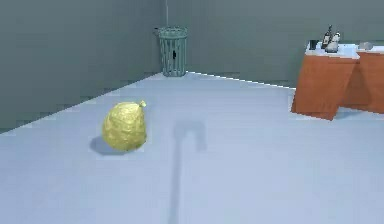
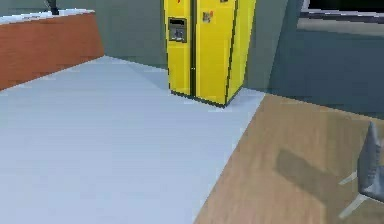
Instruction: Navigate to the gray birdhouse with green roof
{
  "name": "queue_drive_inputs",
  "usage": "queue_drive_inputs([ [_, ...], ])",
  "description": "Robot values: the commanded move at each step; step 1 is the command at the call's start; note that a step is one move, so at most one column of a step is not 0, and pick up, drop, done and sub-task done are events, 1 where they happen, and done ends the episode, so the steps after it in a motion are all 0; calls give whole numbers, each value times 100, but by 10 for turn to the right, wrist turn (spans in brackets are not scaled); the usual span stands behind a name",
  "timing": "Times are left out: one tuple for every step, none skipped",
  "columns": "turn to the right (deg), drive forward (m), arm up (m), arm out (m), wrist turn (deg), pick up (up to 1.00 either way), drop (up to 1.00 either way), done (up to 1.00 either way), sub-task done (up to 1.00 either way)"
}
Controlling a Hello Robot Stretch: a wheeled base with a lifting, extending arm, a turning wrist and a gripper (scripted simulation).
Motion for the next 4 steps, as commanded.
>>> queue_drive_inputs([
  [450,0,0,0,0,0,0,0,0],
  [450,0,0,0,0,0,0,0,0],
  [270,0,0,0,0,0,0,0,0],
  [0,100,0,0,0,0,0,0,0],
])
